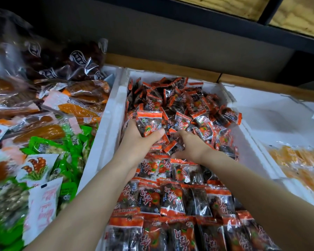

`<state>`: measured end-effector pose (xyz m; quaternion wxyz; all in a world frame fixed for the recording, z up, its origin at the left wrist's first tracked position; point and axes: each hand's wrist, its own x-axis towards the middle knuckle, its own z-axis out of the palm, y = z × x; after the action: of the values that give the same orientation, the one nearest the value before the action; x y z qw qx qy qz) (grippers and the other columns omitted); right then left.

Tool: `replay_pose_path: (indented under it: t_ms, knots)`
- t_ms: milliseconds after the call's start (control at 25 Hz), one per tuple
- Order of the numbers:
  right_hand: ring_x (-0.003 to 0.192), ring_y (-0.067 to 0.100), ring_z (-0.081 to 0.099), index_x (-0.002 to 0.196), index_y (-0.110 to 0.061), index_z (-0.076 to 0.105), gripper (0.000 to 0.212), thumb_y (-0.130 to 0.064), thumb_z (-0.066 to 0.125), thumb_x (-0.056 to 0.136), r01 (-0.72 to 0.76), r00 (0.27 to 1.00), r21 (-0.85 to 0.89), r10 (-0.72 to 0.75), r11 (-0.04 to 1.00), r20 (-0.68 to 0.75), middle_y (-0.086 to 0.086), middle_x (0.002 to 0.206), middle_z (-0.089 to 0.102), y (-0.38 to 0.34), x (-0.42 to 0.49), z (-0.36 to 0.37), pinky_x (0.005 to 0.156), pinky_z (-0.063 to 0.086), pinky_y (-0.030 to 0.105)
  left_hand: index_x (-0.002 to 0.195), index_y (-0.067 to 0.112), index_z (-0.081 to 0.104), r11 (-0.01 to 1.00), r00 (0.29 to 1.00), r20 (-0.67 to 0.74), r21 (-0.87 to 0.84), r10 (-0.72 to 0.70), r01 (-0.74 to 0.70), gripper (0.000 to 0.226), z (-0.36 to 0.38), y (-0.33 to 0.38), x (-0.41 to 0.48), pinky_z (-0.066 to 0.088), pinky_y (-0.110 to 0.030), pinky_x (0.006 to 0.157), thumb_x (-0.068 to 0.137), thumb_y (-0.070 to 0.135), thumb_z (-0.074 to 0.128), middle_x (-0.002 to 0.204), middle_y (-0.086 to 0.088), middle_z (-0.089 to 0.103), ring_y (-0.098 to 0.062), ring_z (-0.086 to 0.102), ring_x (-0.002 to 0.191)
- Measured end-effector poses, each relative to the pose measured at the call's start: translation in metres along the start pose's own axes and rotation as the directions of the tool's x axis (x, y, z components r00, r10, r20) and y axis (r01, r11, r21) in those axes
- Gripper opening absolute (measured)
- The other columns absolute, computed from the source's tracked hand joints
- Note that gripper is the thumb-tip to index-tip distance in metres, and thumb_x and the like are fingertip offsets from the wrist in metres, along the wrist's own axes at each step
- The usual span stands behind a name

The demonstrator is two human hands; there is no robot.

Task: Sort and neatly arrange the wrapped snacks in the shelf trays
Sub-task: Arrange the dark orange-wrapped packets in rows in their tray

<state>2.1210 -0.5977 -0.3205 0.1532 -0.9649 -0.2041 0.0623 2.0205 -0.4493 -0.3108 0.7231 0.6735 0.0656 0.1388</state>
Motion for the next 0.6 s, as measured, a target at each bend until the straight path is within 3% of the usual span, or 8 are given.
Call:
replay_pose_path:
  t_ms: [120, 200, 280, 360, 480, 600]
  knots:
    - [0.109, 0.025, 0.056, 0.132, -0.006, 0.037, 0.068, -0.032, 0.072, 0.08, -0.139, 0.99, -0.08, 0.139, 0.987, -0.006, 0.011, 0.124, 0.055, -0.002, -0.002, 0.005, 0.088, 0.047, 0.032, 0.116, 0.031, 0.048, 1.0, 1.0, -0.002, -0.014, -0.005, 0.005, 0.038, -0.001, 0.0, 0.0, 0.047, -0.029, 0.084, 0.085, 0.025, 0.069, 0.108, 0.014, 0.061, -0.007, 0.058, 0.103]
    - [0.097, 0.023, 0.061, 0.115, -0.005, 0.051, 0.05, -0.035, 0.07, 0.081, -0.196, 0.98, -0.062, 0.197, 0.979, 0.022, 0.009, 0.108, 0.062, -0.003, -0.003, 0.004, 0.074, 0.048, 0.028, 0.117, 0.031, 0.047, 1.0, 1.0, -0.008, -0.007, -0.018, 0.018, 0.04, -0.002, -0.002, 0.001, 0.046, -0.036, 0.094, 0.085, 0.027, 0.07, 0.111, 0.014, 0.06, -0.01, 0.057, 0.108]
    - [0.072, 0.014, 0.063, 0.09, -0.01, 0.055, 0.029, -0.034, 0.07, 0.082, -0.18, 0.983, 0.065, 0.181, 0.981, -0.008, 0.004, 0.086, 0.064, 0.001, -0.005, 0.002, 0.057, 0.047, 0.025, 0.124, 0.028, 0.046, 1.0, 1.0, -0.008, 0.007, -0.026, 0.026, 0.047, -0.002, -0.002, 0.002, 0.044, -0.042, 0.101, 0.084, 0.029, 0.07, 0.118, 0.011, 0.06, -0.013, 0.056, 0.113]
    - [0.052, 0.005, 0.06, 0.086, -0.01, 0.055, 0.021, -0.028, 0.066, 0.085, -0.117, 0.976, 0.298, 0.165, 0.948, -0.144, 0.001, 0.077, 0.064, 0.001, -0.008, -0.004, 0.044, 0.044, 0.02, 0.129, 0.027, 0.045, 1.0, 1.0, -0.008, 0.015, -0.019, 0.019, 0.051, -0.002, -0.003, 0.003, 0.043, -0.043, 0.102, 0.084, 0.029, 0.07, 0.121, 0.009, 0.059, -0.014, 0.055, 0.114]
    - [0.049, 0.014, 0.047, 0.078, -0.006, 0.049, 0.027, -0.027, 0.064, 0.087, 0.087, 0.899, 0.482, 0.14, 0.872, -0.415, 0.006, 0.065, 0.055, -0.006, -0.017, -0.026, 0.05, 0.039, 0.025, 0.129, 0.023, 0.044, 0.999, 0.999, -0.041, 0.029, 0.031, -0.029, 0.05, -0.002, -0.004, 0.004, 0.046, -0.027, 0.087, 0.085, 0.026, 0.069, 0.118, 0.007, 0.06, -0.012, 0.057, 0.11]
    - [0.056, 0.019, 0.045, 0.075, -0.003, 0.049, 0.032, -0.028, 0.066, 0.085, 0.22, 0.933, 0.636, 0.031, 0.74, -0.359, 0.004, 0.057, 0.046, -0.023, -0.037, -0.042, 0.059, 0.04, 0.027, 0.129, 0.022, 0.044, 0.997, 0.998, -0.048, 0.062, 0.049, -0.046, 0.051, -0.002, -0.006, 0.005, 0.047, -0.024, 0.082, 0.085, 0.033, 0.067, 0.118, 0.006, 0.061, -0.011, 0.059, 0.107]
